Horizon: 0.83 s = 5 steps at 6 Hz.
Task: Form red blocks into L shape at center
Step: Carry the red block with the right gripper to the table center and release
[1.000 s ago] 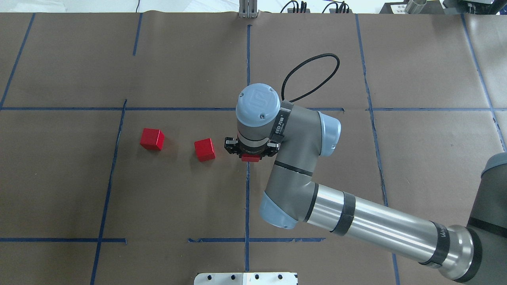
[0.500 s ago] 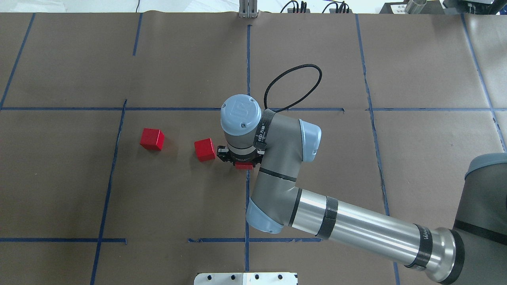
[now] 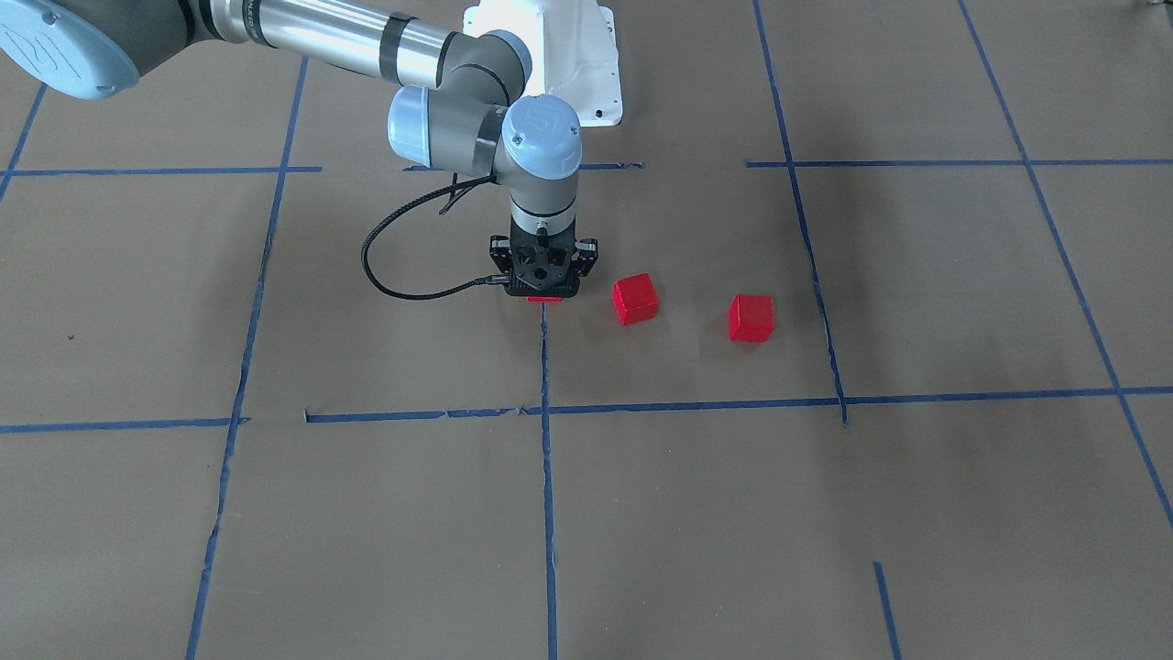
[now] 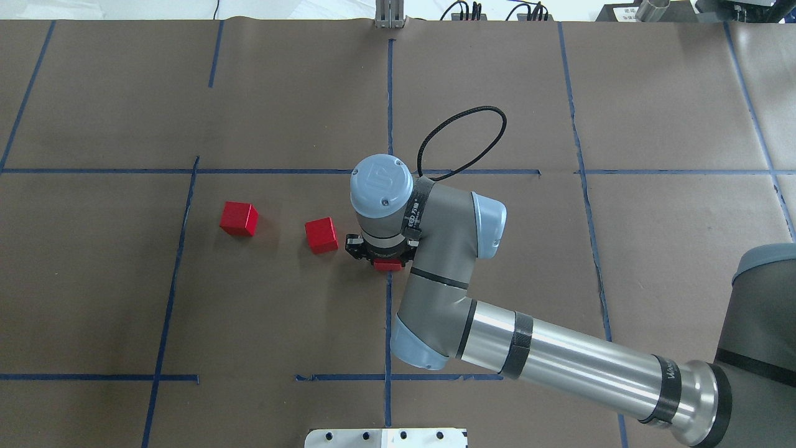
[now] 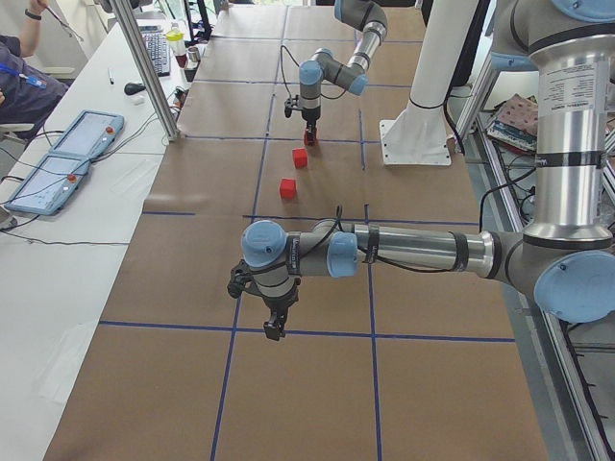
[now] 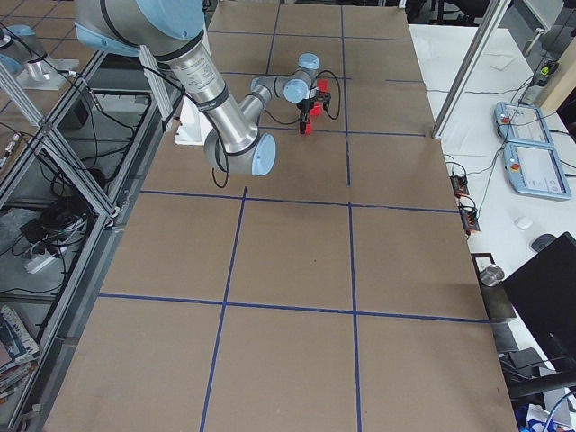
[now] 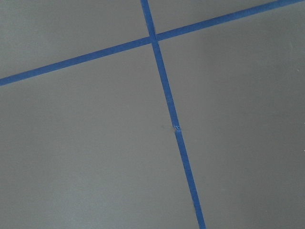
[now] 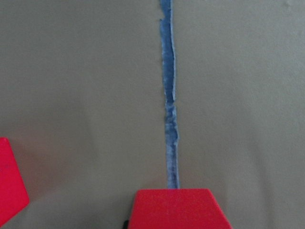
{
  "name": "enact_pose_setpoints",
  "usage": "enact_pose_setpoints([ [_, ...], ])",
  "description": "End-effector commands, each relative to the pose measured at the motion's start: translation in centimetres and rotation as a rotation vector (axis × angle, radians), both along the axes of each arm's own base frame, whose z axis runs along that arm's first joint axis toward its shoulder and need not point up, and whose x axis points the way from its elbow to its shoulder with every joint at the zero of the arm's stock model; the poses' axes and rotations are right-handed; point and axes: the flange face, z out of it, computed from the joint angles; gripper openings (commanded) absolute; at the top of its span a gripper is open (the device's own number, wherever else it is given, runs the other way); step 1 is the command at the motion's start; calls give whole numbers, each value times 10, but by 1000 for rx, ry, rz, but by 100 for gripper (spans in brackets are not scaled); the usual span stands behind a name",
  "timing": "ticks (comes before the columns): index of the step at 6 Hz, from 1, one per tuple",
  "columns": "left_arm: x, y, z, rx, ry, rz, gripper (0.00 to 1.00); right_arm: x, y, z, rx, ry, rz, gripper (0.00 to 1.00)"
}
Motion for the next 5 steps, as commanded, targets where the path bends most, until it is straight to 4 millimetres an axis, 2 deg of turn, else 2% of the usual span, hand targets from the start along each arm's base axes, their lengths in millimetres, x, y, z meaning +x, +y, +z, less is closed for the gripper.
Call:
enact_pose_setpoints([
  [1,0,0,0,0,0,0,100,-1,2,0,0,0,-5,81],
  [2,0,0,0,0,0,0,100,0,2,-4,2,-8,-5,99],
  [3,0,0,0,2,0,0,100,8,-1,-17,8,-30,-3,100],
  [4,0,-1,-1,3,0,0,100,34,-16,-35,20,-70,23,100],
  [5,1,-2,-2,6,0,1,100,72,-42,-54,27,-100,56,100],
])
